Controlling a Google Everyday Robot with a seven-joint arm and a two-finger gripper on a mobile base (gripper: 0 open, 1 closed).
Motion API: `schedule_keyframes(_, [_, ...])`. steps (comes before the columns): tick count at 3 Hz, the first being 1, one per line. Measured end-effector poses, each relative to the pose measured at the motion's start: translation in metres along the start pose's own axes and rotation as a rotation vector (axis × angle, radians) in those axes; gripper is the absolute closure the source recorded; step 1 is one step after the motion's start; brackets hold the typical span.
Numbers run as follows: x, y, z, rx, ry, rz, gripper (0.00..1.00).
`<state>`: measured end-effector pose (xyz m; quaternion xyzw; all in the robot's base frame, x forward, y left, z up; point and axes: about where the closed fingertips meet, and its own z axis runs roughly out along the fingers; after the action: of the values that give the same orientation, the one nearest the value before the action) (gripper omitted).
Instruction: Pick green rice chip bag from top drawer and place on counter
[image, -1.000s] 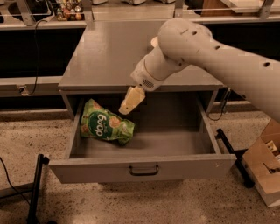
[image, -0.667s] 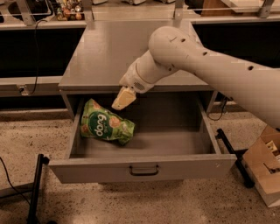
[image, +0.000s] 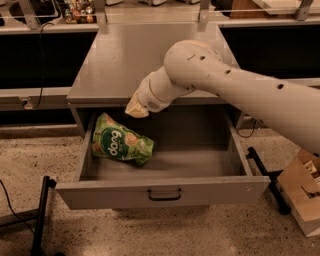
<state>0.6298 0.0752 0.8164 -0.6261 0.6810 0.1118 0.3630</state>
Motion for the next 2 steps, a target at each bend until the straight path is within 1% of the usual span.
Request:
schedule_keyframes(1, [0.0051,0.0066,0.0052,0.017,0.042,-0.013,0.83])
schedule_keyframes(2, [0.0048,0.0074,0.0061,0.014,0.041,-0.013,0.98])
